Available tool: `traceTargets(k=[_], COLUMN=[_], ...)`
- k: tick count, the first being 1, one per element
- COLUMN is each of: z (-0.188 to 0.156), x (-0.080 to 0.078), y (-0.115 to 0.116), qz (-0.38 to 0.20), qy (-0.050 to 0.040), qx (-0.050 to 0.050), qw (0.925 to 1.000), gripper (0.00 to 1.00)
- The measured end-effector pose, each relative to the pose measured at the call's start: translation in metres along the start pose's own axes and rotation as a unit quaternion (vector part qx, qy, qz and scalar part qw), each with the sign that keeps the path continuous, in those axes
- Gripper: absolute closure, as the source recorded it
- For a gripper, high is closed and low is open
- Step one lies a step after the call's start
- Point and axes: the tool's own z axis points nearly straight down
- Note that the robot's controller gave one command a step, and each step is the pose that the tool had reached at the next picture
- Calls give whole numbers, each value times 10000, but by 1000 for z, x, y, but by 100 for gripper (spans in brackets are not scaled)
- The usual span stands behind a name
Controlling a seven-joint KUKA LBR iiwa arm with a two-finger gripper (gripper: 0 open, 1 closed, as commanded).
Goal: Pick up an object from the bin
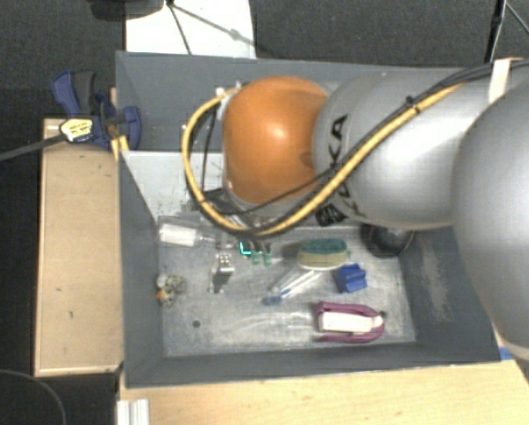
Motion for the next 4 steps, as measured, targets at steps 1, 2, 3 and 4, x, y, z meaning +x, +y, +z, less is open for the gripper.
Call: traceTargets(k=[1, 2, 3, 4], z=[92, 85, 86, 110], x=[-41, -49, -47, -50], y=[38, 32, 42, 37], qz=[518, 1608, 2371, 4246], qy=[-112, -58, -54, -42], qx=[-42, -22, -30, -33], qw=[9986, 9870, 9715, 9054], gripper=[0, 0, 0, 0])
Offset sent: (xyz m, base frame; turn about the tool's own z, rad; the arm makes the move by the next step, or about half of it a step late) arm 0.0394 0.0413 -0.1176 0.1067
